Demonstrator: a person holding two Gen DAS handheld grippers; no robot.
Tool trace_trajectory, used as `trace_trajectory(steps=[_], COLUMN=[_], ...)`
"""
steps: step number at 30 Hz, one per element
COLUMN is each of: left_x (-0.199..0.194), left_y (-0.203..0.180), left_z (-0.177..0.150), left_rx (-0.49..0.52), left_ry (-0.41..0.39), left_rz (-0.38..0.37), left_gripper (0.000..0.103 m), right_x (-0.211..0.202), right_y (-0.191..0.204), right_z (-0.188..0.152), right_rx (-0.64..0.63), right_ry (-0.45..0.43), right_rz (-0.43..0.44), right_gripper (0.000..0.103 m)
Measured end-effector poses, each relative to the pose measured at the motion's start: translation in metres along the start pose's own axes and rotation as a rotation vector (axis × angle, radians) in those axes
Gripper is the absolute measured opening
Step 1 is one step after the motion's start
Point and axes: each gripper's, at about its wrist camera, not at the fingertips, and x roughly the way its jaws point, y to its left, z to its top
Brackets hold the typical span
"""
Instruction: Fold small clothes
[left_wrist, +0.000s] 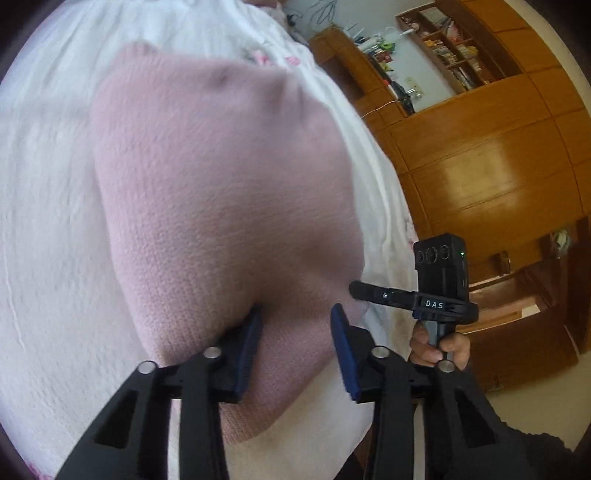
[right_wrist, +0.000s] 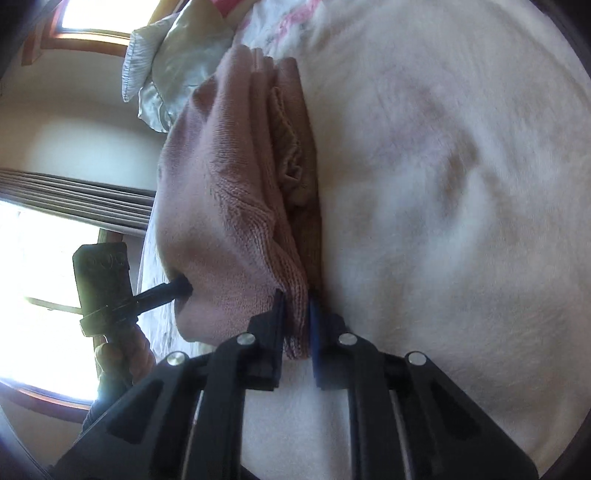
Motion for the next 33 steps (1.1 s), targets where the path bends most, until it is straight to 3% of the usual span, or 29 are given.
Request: trace_trajectory(steps=[1,5,8,9,12,14,15,16,18,22,25,33], left_x=[-0.006,-0.043,-0.061,-0.064,-0.069,-0.067,-0.066,-0.065,-0.065,-0.062,-0.052,-0.029], left_y=[-0.003,-0.020,-0.017,-0.010,0.021,0.044,0.049,0.052,0.059,0.084,0.096,0.098], left_z=[-0.001,-0.015,-0.038,-0.046,-0.067,-0.077,-0.080,-0.082,-0.080,-0.067,-0.056,-0.043], left_rx=[-0.004,-0.006,-0.005,-0.022,-0.116,-0.195,-0.205,-0.199,-0.196,-0.277,-0.298,-0.263], left_ry=[-0.015,-0.111,-0.152,-0.171,-0.205,-0.173,-0.159,-0.156,-0.165,-0.231,-0.244,-0.231], left_rz=[-0.010,-0.097,-0.091,-0.071,-0.001,-0.001,-0.017,-0.034,-0.087,-0.239,-0.262,-0.346], left_gripper=[0.038,0.074,0.079,0.081,0.084,0.084,0.084,0.084,0.085,0.087,0.087,0.087], right_x=[-0.005,-0.040,-0.044,-0.037,-0.010,-0.011,-0.020,-0.033,-0.056,-0.051,-0.026,0.033], right_y=[0.003,0.037,0.052,0.051,0.030,0.025,0.028,0.032,0.035,0.019,0.012,0.019], right_z=[-0.001,-0.012,-0.022,-0.025,-0.016,-0.009,-0.005,0.003,0.025,0.089,0.129,0.152], right_rx=[-0.007,-0.110,-0.173,-0.183,-0.135,-0.109,-0.125,-0.141,-0.132,-0.025,0.005,-0.068], right_ry=[-0.002,-0.057,-0.051,-0.038,0.039,0.060,0.051,0.016,-0.052,-0.007,0.038,0.146], right_rz=[0.004,0.021,0.018,-0.002,-0.110,-0.062,-0.033,0.009,0.068,0.203,0.194,0.176], right_gripper=[0.011,0.015,0.023,0.032,0.034,0.037,0.046,0.066,0.092,0.094,0.094,0.094])
